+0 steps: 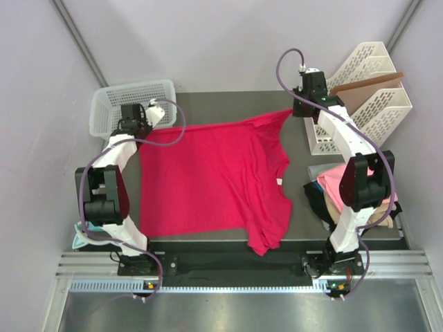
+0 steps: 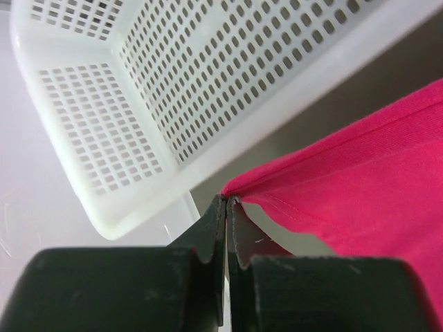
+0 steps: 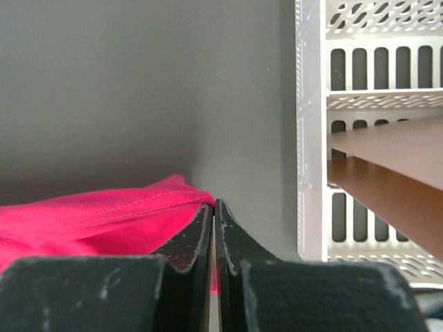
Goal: Fold and stack the t-shirts
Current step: Fold the flattened tshirt in 1/3 of the way
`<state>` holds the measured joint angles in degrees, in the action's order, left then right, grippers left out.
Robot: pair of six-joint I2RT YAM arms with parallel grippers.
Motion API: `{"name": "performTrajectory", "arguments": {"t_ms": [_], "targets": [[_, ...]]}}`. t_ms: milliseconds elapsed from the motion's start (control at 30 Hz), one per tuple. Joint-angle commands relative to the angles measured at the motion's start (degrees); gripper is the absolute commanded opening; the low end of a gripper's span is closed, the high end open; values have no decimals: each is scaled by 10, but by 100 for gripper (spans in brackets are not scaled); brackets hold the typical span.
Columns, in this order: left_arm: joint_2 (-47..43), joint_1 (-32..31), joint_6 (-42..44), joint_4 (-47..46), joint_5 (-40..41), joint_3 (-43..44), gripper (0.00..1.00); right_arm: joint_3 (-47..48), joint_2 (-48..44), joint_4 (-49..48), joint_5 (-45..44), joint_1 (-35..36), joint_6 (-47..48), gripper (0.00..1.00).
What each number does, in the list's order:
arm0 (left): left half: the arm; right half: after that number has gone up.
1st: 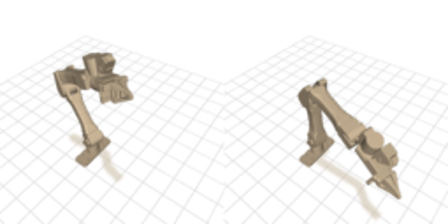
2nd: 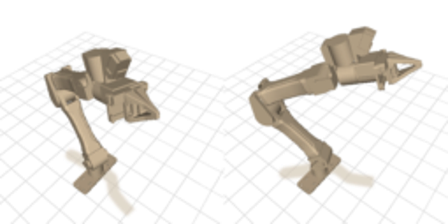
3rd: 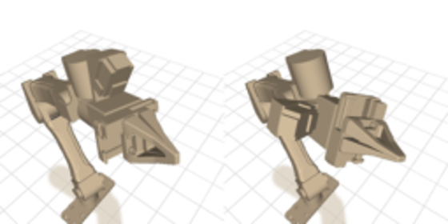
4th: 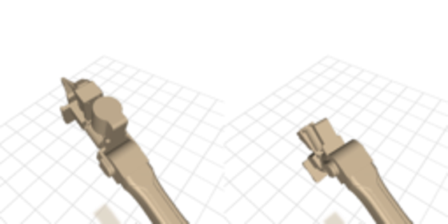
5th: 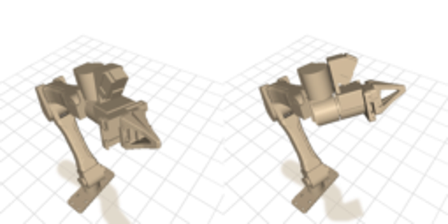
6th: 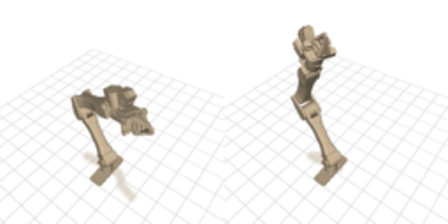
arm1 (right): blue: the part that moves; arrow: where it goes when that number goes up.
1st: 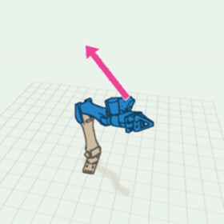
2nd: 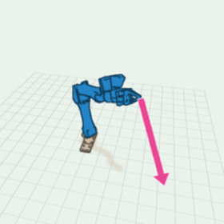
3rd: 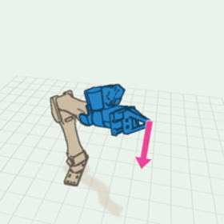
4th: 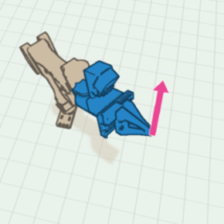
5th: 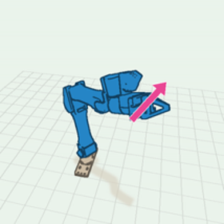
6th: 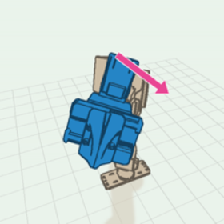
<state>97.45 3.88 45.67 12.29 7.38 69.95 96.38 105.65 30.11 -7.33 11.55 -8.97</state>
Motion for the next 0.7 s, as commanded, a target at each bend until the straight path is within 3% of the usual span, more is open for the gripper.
{"name": "performTrajectory", "arguments": {"t_ms": [0, 667], "targets": [[11, 4, 8, -30, 49, 40, 0, 36, 7, -4, -8, -21, -6, 0], [-110, 1, 74, -20, 26, -98, 0, -134, -145, -1, 34, -1, -41, 0]]}}
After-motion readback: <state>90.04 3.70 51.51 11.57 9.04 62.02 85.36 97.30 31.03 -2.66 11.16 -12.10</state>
